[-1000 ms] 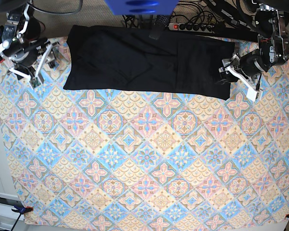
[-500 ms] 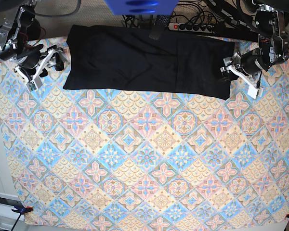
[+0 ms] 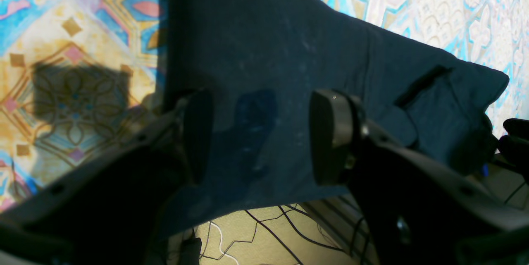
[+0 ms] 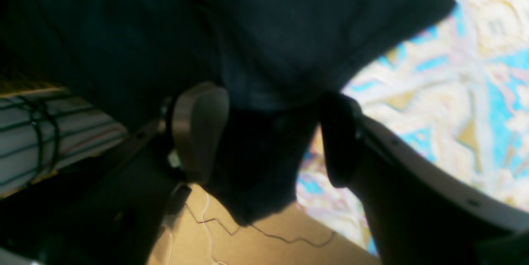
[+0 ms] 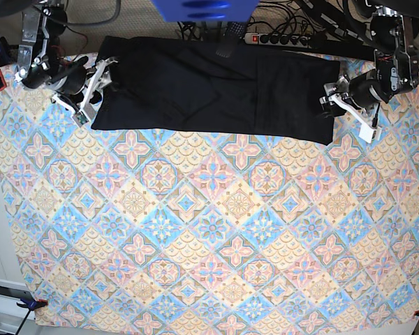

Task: Fold the T-shirt properly
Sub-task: 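Move the right gripper to the strip's other end and grasp it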

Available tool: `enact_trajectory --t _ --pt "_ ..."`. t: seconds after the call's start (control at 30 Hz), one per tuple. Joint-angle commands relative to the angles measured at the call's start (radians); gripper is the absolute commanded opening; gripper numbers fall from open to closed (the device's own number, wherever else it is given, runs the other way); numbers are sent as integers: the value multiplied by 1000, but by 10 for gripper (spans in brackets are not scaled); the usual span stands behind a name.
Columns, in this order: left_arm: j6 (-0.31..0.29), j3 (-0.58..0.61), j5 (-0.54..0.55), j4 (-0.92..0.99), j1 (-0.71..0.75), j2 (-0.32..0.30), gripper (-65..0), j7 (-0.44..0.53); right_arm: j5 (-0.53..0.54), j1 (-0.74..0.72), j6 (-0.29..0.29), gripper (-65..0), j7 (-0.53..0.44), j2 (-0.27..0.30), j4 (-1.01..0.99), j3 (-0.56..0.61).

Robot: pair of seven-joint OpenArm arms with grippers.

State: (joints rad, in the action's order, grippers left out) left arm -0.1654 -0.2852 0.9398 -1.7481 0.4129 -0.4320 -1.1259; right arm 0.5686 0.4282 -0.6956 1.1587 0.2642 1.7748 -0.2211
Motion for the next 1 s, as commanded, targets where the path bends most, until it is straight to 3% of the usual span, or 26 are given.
enact_trajectory --t 0.0,0.37,0.97 --pt "-6 -7 12 -16 -4 -14 -286 8 6 1 -3 -268 -7 13 -14 -1" --pt "-7 -7 15 -17 -4 -14 -286 8 1 -32 -3 -268 -59 11 -209 -1" --pt "-7 -7 15 -17 -3 -14 -286 8 6 -82 -3 -268 -67 11 -304 -5"
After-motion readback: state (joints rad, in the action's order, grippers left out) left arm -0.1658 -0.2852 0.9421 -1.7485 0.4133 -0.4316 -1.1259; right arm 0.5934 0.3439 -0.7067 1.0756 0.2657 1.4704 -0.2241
